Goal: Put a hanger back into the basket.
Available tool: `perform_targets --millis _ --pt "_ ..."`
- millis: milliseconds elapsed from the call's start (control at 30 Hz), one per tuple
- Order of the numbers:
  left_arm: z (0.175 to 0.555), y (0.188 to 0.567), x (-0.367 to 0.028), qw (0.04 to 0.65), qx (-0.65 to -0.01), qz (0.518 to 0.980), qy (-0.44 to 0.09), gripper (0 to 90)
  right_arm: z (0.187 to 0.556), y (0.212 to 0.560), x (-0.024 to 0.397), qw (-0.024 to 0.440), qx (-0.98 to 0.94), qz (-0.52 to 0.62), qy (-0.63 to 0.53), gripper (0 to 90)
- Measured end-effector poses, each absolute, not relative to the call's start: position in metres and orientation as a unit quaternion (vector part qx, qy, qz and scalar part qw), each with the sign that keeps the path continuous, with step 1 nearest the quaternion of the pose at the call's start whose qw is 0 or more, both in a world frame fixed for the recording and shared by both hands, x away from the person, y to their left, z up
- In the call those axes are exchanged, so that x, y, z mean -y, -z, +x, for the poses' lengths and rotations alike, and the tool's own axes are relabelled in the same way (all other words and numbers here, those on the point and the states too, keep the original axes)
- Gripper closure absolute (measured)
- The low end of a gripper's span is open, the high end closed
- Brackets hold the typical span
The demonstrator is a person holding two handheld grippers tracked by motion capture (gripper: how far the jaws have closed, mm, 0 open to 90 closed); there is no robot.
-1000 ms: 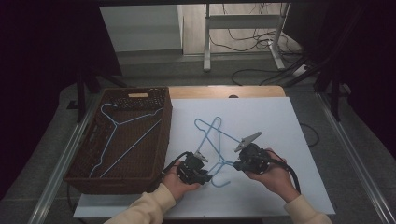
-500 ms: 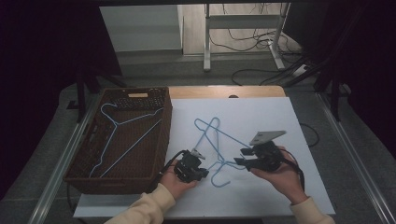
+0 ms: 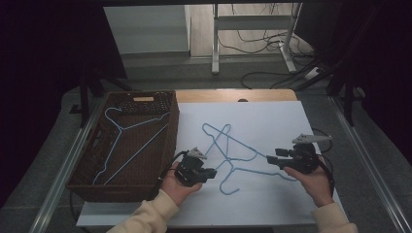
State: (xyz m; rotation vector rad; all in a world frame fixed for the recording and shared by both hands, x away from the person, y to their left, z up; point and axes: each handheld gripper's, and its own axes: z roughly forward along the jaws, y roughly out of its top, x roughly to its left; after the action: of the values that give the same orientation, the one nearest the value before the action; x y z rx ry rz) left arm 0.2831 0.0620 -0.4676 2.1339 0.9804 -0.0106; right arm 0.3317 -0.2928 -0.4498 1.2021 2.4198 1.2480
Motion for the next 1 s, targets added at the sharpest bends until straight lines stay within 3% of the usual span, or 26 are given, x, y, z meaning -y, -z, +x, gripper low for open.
perform_targets --millis 1000 --pt "0.272 0.384 -0.114 0.504 -0.364 0.783 0.0 86.4 0.33 0.453 0.284 0.092 -0.824 0.389 -0.402 44.3"
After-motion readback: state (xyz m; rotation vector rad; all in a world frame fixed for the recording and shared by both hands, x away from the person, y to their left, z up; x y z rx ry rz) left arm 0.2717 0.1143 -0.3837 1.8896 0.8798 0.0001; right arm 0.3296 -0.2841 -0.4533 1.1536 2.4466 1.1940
